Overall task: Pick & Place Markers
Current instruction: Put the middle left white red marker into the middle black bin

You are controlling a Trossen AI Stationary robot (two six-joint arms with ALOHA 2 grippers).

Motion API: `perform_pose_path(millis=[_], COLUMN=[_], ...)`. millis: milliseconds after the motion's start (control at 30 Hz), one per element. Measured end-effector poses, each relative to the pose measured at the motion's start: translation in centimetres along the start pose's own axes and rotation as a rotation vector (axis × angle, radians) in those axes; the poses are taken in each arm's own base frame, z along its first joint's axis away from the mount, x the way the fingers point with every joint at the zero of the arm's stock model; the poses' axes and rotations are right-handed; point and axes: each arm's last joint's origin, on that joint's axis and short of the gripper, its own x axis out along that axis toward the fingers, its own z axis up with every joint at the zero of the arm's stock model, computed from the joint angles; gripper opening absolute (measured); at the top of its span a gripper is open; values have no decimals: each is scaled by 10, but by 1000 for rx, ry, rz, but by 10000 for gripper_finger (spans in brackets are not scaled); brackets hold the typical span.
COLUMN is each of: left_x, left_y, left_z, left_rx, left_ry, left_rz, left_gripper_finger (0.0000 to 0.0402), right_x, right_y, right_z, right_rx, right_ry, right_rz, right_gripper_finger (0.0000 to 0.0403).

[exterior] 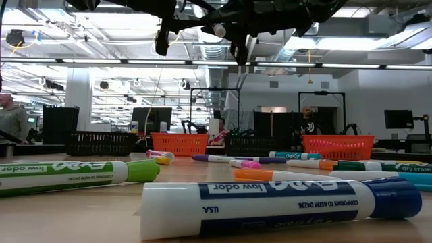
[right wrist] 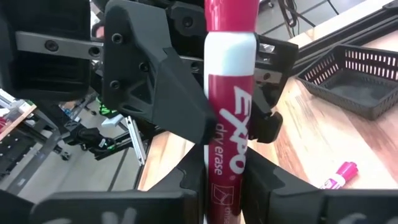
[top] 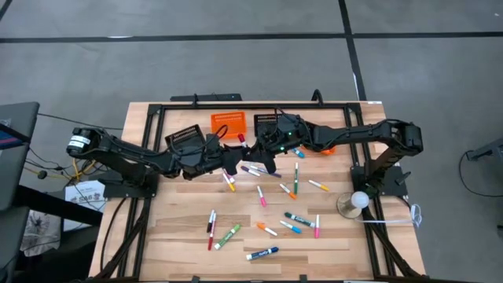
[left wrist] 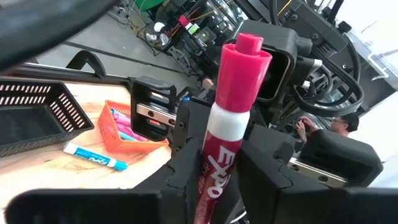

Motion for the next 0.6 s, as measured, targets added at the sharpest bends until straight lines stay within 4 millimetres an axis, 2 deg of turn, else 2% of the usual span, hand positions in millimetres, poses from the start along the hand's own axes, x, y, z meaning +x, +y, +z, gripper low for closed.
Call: perform_pose_path(millis=[367, 600], left_x=[0, -16], left_y=[-2, 1], left_z=[-2, 2], left_rx=[46, 106], left_ry=[77, 229], left_rz=[-70, -31], left_gripper_finger=[169, 192], right_x=[0, -7], right_y=[0, -10], right_z=[0, -1], right_rx=[-3, 13], right_ry=[4, 44], right_rz=[5, -59], right_gripper_finger=[52, 52])
